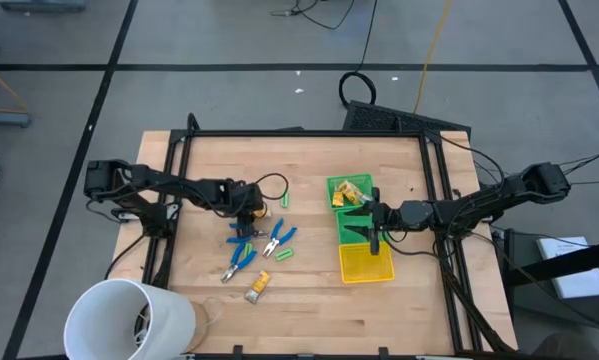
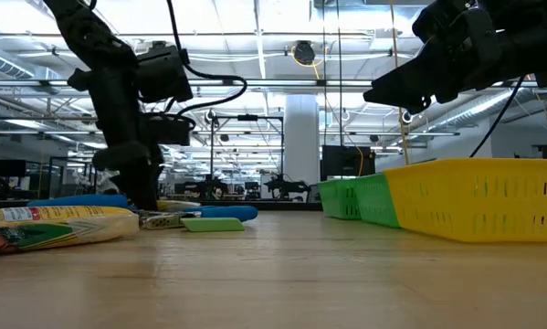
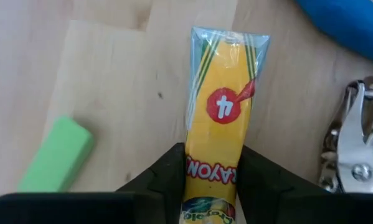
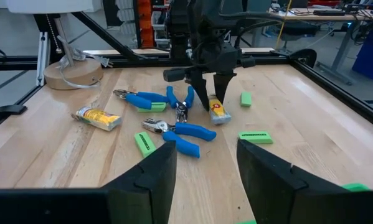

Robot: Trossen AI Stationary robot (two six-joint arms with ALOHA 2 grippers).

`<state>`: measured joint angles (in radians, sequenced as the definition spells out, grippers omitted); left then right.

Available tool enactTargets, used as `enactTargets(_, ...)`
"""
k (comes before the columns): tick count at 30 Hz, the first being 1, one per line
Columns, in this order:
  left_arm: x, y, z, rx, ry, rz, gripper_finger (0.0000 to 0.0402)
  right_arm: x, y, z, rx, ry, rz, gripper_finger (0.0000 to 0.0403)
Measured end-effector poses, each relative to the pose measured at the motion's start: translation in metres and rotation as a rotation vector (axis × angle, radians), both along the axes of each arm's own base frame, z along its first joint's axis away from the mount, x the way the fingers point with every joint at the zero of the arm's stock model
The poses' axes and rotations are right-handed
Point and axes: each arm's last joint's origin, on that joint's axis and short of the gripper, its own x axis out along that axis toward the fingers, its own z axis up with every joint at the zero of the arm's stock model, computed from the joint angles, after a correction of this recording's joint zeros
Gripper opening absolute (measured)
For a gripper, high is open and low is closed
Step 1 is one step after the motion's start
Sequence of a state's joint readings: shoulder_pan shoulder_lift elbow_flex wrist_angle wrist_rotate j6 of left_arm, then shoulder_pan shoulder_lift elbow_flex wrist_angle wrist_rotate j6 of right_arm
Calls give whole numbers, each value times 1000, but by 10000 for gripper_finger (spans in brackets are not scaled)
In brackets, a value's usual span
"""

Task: Pick & Place School Supplies
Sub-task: Put the yellow crayon box into the top green bin

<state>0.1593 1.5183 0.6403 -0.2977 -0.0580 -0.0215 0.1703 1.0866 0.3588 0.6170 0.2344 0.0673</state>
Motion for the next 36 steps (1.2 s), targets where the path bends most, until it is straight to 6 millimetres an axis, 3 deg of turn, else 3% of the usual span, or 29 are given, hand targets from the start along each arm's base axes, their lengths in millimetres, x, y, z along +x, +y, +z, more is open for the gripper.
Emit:
enactTargets(7,7,1,10,138,-9,-49,132,0,0,0,0,0,0,158)
enactTargets(14,33,-11,42,453,-58,-164,112,0,-2,1,68,-22,-80,159)
enactTargets(21,56,-32,74,706,-180,-221,141,6,-4,-3,145,-49,-169,176)
enactTargets(30,65,-54,86,815,-290,-290,122,27,-19,-11,287,-192,-245,206)
enactTargets(36,65,-56,87,834,-284,-296,122,61,-27,-13,389,-193,-230,245)
